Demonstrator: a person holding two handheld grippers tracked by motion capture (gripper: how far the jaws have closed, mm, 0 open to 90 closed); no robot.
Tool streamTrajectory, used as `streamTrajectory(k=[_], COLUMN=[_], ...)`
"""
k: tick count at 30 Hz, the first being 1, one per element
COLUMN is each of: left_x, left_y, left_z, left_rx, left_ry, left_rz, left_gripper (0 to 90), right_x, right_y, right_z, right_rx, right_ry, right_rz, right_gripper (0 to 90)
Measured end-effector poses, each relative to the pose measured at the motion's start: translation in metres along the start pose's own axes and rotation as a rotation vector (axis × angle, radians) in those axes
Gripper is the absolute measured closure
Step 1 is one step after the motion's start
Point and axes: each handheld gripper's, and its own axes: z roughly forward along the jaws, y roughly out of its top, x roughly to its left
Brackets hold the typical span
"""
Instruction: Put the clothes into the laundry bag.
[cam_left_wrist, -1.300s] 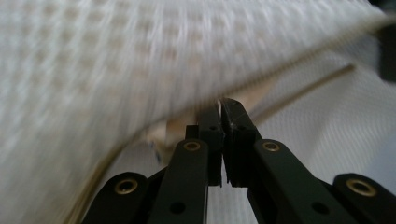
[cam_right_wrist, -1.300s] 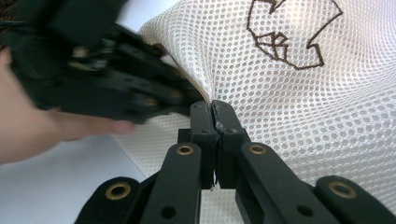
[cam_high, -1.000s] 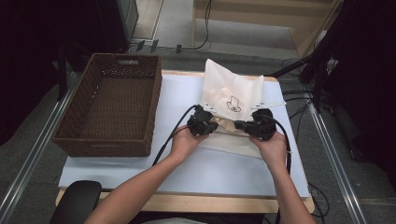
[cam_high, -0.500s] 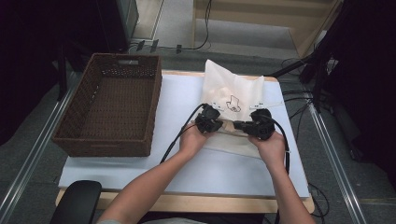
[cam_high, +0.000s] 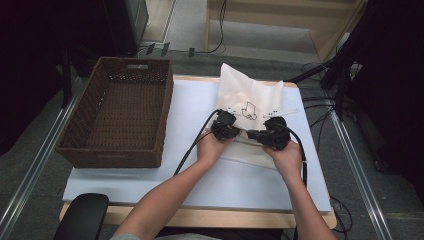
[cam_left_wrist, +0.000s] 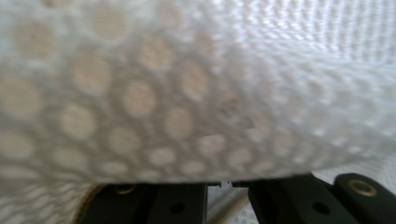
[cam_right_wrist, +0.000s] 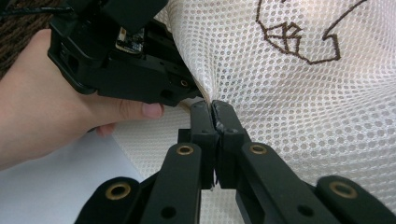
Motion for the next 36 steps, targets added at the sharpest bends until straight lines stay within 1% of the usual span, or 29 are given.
streamTrajectory(k=[1, 5, 8, 11, 14, 19, 22, 23, 25, 26, 28, 30, 31, 33, 34, 36], left_x=[-0.001, -0.003, -0.005, -0.008, -0.011, -0.012, -0.009, -0.008, -0.006, -0.006, -0.005, -0.003, -0.002, 0.001, 0.003, 0.006], left_y=[0.0, -0.001, -0.002, -0.003, -0.005, -0.012, -0.017, -0.019, -0.023, -0.024, -0.029, -0.032, -0.034, -0.035, -0.036, -0.039], left_z=[-0.001, -0.013, -0.024, -0.036, -0.05, -0.068, -0.078, -0.082, -0.089, -0.091, -0.098, -0.102, -0.105, -0.108, -0.112, -0.116], left_rx=[-0.001, -0.013, -0.022, -0.026, -0.025, -0.017, -0.026, -0.027, -0.026, -0.021, -0.023, -0.036, -0.036, -0.027, -0.036, -0.051], left_ry=[-0.007, -0.056, -0.089, -0.121, -0.139, -0.141, -0.168, -0.174, -0.188, -0.189, -0.179, -0.178, -0.183, -0.177, -0.176, -0.155], left_rz=[0.005, 0.01, 0.017, 0.031, 0.058, 0.095, 0.068, 0.071, 0.057, 0.056, 0.059, 0.05, 0.042, 0.04, 0.035, 0.029], left_gripper=[85.5, 84.8, 83.8, 82.4, 80.4, 73.2, 68.8, 67.7, 64.8, 63.2, 58.6, 55.7, 53.8, 48.9, 48.0, 45.8], right_x=[0.0, -0.002, -0.002, -0.003, -0.003, -0.004, -0.004, -0.004, -0.004, -0.004, -0.004, -0.004, -0.005, -0.005, -0.005, -0.005], right_y=[0.0, 0.0, -0.001, -0.002, -0.002, -0.003, -0.004, -0.004, -0.004, -0.004, -0.004, -0.004, -0.004, -0.004, -0.004, -0.004], right_z=[0.0, -0.001, -0.002, -0.001, -0.001, -0.002, -0.002, -0.002, -0.003, -0.003, -0.003, -0.003, -0.003, -0.003, -0.004, -0.005], right_rx=[-0.001, -0.005, -0.002, -0.005, -0.005, -0.006, -0.004, -0.004, -0.007, -0.008, -0.008, -0.007, -0.008, -0.009, -0.009, -0.009], right_ry=[0.0, 0.008, 0.004, 0.009, 0.011, 0.016, 0.018, 0.018, 0.018, 0.018, 0.019, 0.02, 0.021, 0.021, 0.022, 0.023], right_rz=[0.0, 0.001, 0.011, 0.005, 0.001, 0.005, 0.0, 0.0, -0.002, -0.005, -0.001, -0.002, -0.004, -0.001, -0.002, 0.001], right_gripper=[90.0, 90.0, 90.0, 90.0, 89.9, 89.7, 89.7, 89.8, 89.8, 89.8, 89.8, 89.8, 89.8, 89.8, 89.8, 89.7])
